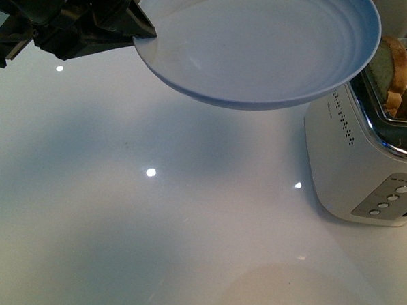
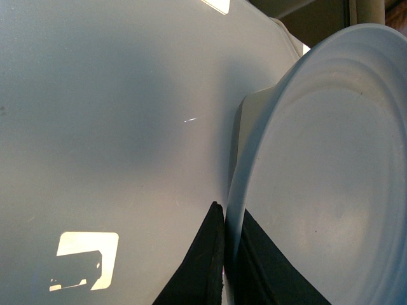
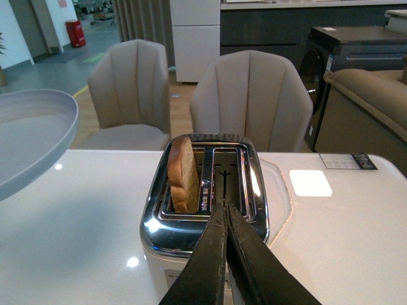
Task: Left arm holds plate, right arm toasts bread
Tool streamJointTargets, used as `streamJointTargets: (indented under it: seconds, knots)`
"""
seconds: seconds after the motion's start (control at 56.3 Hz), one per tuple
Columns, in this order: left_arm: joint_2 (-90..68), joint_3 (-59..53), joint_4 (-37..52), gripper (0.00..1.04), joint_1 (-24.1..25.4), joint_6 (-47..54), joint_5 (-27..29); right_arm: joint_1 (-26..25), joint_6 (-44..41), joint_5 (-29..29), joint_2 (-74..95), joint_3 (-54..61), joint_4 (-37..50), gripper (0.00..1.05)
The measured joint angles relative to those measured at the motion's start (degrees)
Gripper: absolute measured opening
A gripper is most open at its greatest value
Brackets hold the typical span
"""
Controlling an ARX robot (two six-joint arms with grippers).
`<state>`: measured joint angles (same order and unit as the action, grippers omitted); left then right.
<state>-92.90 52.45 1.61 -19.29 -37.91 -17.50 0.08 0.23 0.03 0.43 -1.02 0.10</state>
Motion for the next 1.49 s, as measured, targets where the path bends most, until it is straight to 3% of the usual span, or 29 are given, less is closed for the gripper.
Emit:
streamJointTargets:
  seconds: [0.071,0.302,0.515,0.764,0.994,1.332,1.492]
  knots:
    - [0.0,0.0,0.0,0.03,0.0,0.0,0.1,0.0,0.0,0.0,0.0,0.0,0.0,0.04]
    - [0.0,0.0,0.0,0.03,-0.1,0.2,-0.1,0.0,-0.1,0.0,0.0,0.0,0.0,0.58]
    - [0.0,0.0,0.1,0.03,-0.1,0.2,-0.1,0.0,0.0,0.0,0.0,0.0,0.0,0.97]
    - [0.0,0.0,0.3,0.03,0.4,0.9,-0.7,0.0,0.0,0.0,0.0,0.0,0.0,0.96]
    - [-1.4,-1.5,1.4,0.03,4.9,4.4,-2.9,0.0,-0.1,0.0,-0.1,0.0,0.0,0.96]
    - [-15.1,-4.3,8.2,0.03,22.3,17.6,-10.6,0.0,0.0,0.0,-0.1,0.0,0.0,0.96]
    - [-23.1,-2.6,10.3,0.03,27.2,21.7,-12.4,0.0,0.0,0.0,-0.1,0.0,0.0,0.96]
